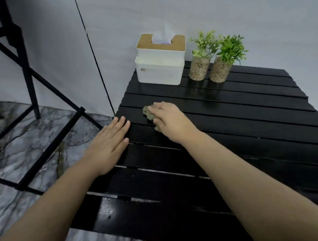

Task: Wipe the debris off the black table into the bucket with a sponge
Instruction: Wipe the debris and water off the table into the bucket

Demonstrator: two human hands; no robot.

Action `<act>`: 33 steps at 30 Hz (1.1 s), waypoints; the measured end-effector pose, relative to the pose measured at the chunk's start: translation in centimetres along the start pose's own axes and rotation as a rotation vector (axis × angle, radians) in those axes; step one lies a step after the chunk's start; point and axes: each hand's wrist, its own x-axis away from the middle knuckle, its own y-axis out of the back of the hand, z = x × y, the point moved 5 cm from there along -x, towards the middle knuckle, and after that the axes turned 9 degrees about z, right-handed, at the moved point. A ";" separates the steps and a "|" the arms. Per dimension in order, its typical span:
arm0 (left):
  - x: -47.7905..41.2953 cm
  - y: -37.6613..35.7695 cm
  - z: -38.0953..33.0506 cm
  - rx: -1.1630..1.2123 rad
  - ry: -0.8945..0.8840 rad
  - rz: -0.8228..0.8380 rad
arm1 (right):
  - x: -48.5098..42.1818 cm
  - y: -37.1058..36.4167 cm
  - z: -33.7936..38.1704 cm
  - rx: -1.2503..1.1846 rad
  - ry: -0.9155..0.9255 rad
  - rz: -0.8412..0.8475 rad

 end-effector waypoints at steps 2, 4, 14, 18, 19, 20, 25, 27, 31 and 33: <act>-0.1 0.0 0.1 -0.039 0.023 0.026 | 6.0 -0.4 2.0 -0.029 0.141 0.044; -0.4 0.0 0.2 -0.052 0.058 0.042 | 12.7 -0.5 3.4 -0.048 0.291 0.116; 0.3 -3.8 -15.4 0.039 -0.160 -0.011 | 31.1 9.0 -17.2 -0.040 -0.657 -0.325; 0.4 -7.2 -22.8 0.077 -0.211 0.018 | 32.4 5.4 -9.7 0.016 -0.392 -0.239; 0.2 -7.8 -24.0 0.077 -0.211 0.016 | 33.2 4.3 -7.5 -0.001 -0.264 -0.176; 0.1 -8.3 -25.0 0.065 -0.214 0.012 | 34.2 3.7 -6.4 -0.009 -0.170 -0.115; 0.4 -10.7 -28.7 -0.006 -0.247 0.049 | 37.0 7.6 -13.7 -0.001 -0.447 -0.218; 0.8 -11.7 -30.1 -0.015 -0.257 0.052 | 37.1 8.5 -16.4 0.003 -0.635 -0.250; 1.4 -14.2 -33.1 -0.088 -0.309 0.074 | 38.1 7.4 -15.6 -0.037 -0.627 -0.280; 1.5 -15.2 -34.1 -0.118 -0.311 0.073 | 39.7 6.8 -14.3 -0.031 -0.583 -0.346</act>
